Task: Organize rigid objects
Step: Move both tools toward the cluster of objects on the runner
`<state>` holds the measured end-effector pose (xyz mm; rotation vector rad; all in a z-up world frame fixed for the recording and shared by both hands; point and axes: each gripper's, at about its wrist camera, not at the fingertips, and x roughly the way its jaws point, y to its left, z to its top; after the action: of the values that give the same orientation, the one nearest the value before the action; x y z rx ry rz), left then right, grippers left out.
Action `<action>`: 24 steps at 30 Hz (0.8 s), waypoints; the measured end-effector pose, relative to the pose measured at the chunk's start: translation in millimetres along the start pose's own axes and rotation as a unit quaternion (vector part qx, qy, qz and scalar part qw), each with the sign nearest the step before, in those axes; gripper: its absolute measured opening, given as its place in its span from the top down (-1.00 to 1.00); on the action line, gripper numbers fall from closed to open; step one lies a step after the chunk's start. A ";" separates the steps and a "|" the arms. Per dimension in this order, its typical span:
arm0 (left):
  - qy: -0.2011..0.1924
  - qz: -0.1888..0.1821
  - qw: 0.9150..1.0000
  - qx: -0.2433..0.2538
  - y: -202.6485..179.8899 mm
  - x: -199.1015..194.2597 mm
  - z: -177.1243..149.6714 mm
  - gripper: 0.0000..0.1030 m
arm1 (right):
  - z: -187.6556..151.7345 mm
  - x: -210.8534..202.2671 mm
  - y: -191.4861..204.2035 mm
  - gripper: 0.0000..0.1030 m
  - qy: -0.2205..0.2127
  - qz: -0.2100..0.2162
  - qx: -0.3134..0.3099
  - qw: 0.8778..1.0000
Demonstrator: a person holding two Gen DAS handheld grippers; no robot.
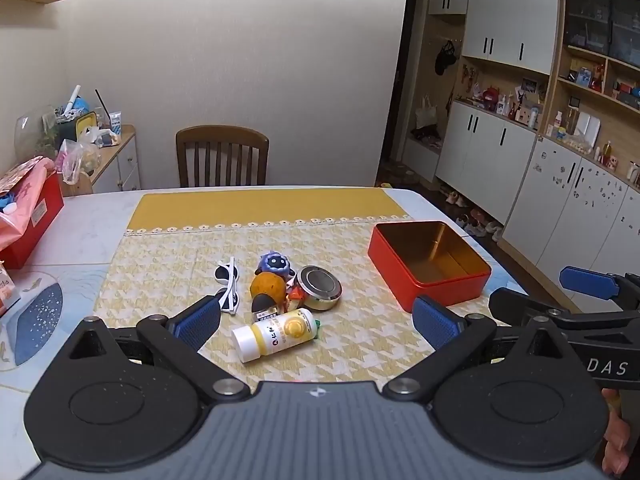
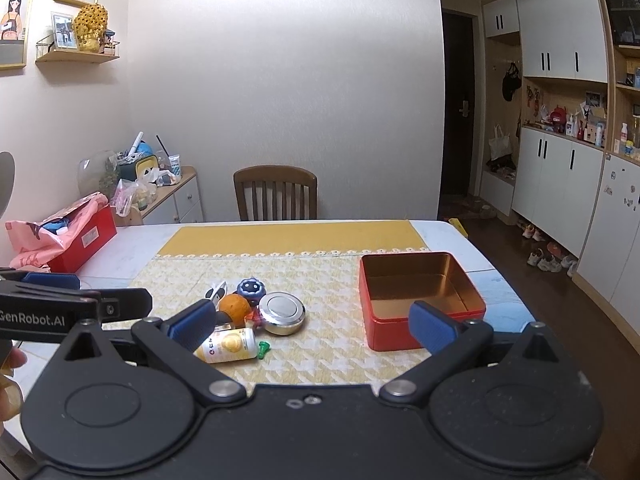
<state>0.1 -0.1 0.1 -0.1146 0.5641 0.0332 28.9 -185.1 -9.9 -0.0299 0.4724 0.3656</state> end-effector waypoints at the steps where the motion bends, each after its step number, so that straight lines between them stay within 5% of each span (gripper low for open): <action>1: -0.001 0.000 1.000 0.000 0.3 -0.4 -0.1 -1.00 | -0.2 -0.5 0.2 -0.99 -0.002 -0.001 -0.001 1.000; 24: -0.008 -0.021 1.000 0.004 6.6 4.9 -0.5 -1.00 | -2.6 -5.4 10.0 -0.98 -0.009 0.002 -0.014 1.000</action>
<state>3.5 6.4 -3.6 -0.1176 0.5464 -0.0094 19.8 -177.8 -9.2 -0.0522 0.4501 0.3764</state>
